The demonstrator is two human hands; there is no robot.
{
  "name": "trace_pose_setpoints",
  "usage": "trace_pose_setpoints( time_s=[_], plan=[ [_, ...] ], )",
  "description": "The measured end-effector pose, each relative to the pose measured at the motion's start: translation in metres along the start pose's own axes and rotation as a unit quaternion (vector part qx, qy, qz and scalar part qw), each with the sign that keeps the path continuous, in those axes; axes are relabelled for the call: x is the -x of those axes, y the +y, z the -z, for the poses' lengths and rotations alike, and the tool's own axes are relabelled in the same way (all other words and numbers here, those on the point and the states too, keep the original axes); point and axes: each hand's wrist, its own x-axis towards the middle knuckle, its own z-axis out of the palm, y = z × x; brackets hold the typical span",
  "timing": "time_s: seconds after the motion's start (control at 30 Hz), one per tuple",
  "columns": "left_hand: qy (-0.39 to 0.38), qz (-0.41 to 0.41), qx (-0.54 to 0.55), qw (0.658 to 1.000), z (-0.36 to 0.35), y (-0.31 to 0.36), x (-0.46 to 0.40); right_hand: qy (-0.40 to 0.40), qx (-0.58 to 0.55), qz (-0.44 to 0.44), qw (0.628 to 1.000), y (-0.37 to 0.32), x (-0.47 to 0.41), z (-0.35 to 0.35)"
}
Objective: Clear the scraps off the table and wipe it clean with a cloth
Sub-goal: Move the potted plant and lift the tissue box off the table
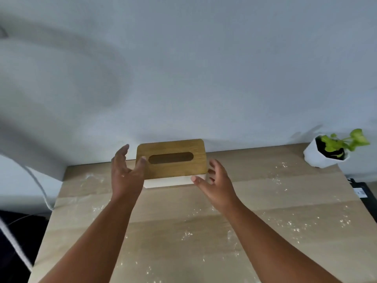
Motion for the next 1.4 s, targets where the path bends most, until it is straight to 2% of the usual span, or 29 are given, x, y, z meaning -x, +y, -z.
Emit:
trace_pose_setpoints(
  time_s=[0.1,0.2,0.67,1.1,1.4],
  plan=[
    [-0.046,0.094,0.062,0.993,0.007,-0.016,-0.001,0.012,0.005,-0.002,1.0,-0.006,-0.005,-0.01],
    [-0.119,0.121,0.102,0.98,0.007,-0.028,0.004,0.029,0.028,-0.008,0.999,-0.008,-0.007,-0.018],
    [-0.164,0.094,0.133,0.973,0.0,-0.01,0.038,0.085,0.033,-0.008,0.996,-0.019,0.023,-0.002],
    [-0.24,0.042,0.108,0.964,-0.053,0.025,0.09,0.122,0.011,-0.021,0.992,0.012,0.053,0.087],
    [-0.266,0.054,0.085,0.959,-0.117,0.052,0.13,0.119,0.008,-0.04,0.992,0.041,0.048,0.168]
  ],
)
